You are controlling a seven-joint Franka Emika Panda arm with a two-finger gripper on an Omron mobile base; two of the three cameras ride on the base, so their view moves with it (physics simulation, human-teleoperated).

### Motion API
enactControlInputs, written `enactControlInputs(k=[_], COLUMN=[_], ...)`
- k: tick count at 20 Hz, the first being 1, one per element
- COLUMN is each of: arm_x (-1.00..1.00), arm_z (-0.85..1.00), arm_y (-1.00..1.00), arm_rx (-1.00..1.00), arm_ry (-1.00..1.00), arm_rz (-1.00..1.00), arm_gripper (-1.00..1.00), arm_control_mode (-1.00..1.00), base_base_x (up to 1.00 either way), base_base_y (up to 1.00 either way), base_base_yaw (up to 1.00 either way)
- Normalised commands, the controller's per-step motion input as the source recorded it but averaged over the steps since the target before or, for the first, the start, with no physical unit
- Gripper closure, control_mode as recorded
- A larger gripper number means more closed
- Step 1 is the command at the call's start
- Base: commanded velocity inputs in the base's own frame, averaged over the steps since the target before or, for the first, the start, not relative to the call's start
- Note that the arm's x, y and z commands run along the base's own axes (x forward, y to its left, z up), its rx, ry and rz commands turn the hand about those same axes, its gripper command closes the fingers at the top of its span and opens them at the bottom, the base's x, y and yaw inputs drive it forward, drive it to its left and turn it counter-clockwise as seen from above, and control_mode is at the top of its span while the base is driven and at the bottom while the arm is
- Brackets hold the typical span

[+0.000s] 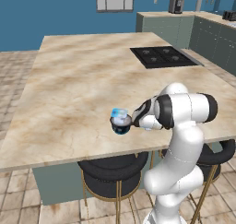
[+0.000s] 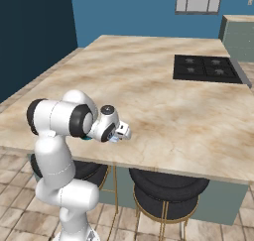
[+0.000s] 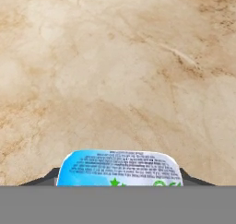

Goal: Stack the yogurt containers by placing the smaller containers on top of the larger containers.

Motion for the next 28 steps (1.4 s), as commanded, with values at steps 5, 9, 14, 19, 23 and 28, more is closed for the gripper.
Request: enactControlInputs(k=[5, 9, 14, 19, 23, 28], arm_x=[0.01, 0.00, -0.04, -0.09, -0.13, -0.14], arm_z=[-0.03, 0.00, 0.14, 0.45, 0.59, 0.57], arm_y=[0.00, 0.00, 0.00, 0.00, 0.00, 0.00], arm_rx=[0.00, 0.00, 0.00, 0.00, 0.00, 0.00], arm_ry=[0.00, 0.00, 0.00, 0.00, 0.00, 0.07], arm_rz=[0.00, 0.00, 0.03, 0.03, 0.02, 0.01], arm_gripper=[1.00, 1.00, 1.00, 1.00, 1.00, 1.00], arm_control_mode=[-1.00, -1.00, -1.00, -1.00, -1.00, -1.00], base_base_x=[0.00, 0.00, 0.00, 0.00, 0.00, 0.00], base_base_y=[0.00, 0.00, 0.00, 0.00, 0.00, 0.00], base_base_yaw=[0.00, 0.00, 0.00, 0.00, 0.00, 0.00])
